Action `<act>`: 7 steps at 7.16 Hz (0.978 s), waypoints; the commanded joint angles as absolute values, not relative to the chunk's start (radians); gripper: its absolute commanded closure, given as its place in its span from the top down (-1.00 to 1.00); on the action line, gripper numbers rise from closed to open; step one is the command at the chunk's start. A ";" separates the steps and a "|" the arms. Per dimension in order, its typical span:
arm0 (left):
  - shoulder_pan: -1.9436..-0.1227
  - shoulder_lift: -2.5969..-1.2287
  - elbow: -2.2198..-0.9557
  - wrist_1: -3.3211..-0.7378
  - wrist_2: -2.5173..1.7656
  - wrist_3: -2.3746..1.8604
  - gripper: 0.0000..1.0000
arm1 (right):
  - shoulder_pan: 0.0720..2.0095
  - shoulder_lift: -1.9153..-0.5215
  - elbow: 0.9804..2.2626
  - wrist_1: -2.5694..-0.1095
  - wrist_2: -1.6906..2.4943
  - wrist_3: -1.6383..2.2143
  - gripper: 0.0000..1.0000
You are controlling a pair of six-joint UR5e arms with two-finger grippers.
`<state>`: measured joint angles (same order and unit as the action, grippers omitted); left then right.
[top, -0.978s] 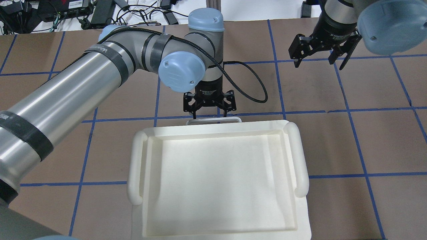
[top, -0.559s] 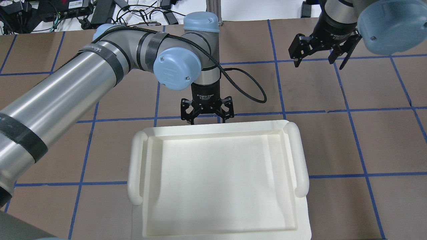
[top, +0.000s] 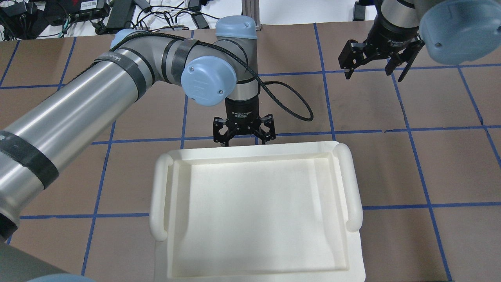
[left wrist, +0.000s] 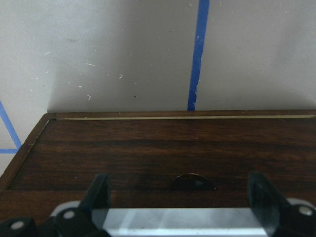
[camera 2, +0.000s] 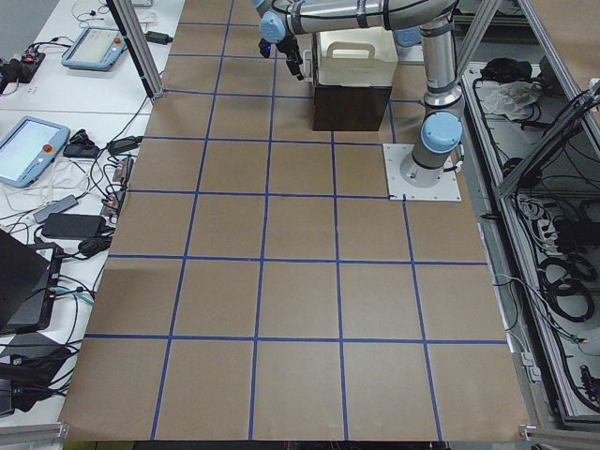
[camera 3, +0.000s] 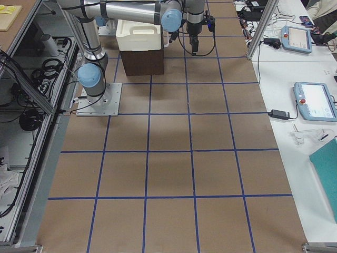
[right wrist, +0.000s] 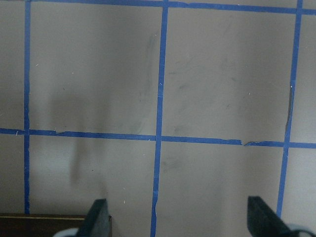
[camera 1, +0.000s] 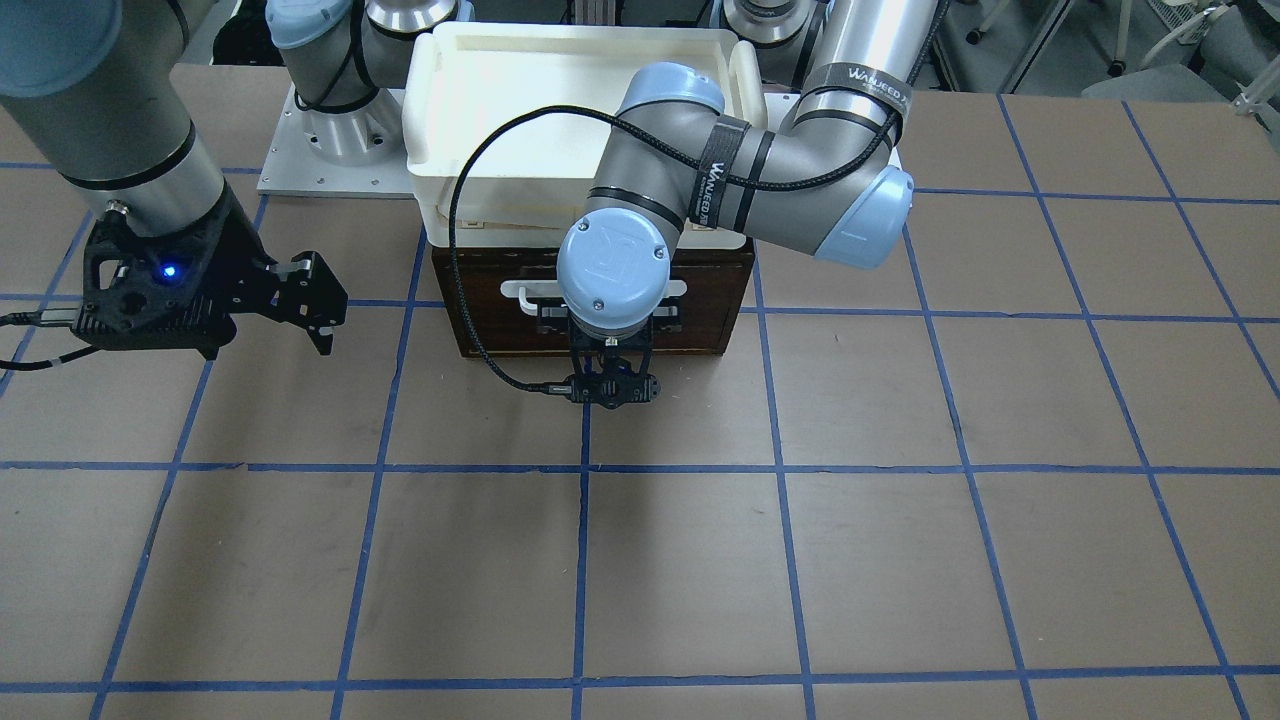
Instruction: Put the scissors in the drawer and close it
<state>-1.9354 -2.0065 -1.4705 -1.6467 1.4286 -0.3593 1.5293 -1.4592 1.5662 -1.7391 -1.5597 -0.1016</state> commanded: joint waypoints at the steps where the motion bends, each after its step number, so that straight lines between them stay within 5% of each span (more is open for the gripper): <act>1: -1.934 -1.990 -1.459 -1.559 1.439 -0.360 1.00 | 1.529 -1.460 1.566 -1.743 -1.563 -0.097 1.00; 7: -1.702 -1.657 -1.483 -1.564 1.514 -0.144 1.00 | 1.545 -1.489 1.565 -1.729 -1.548 -0.097 1.00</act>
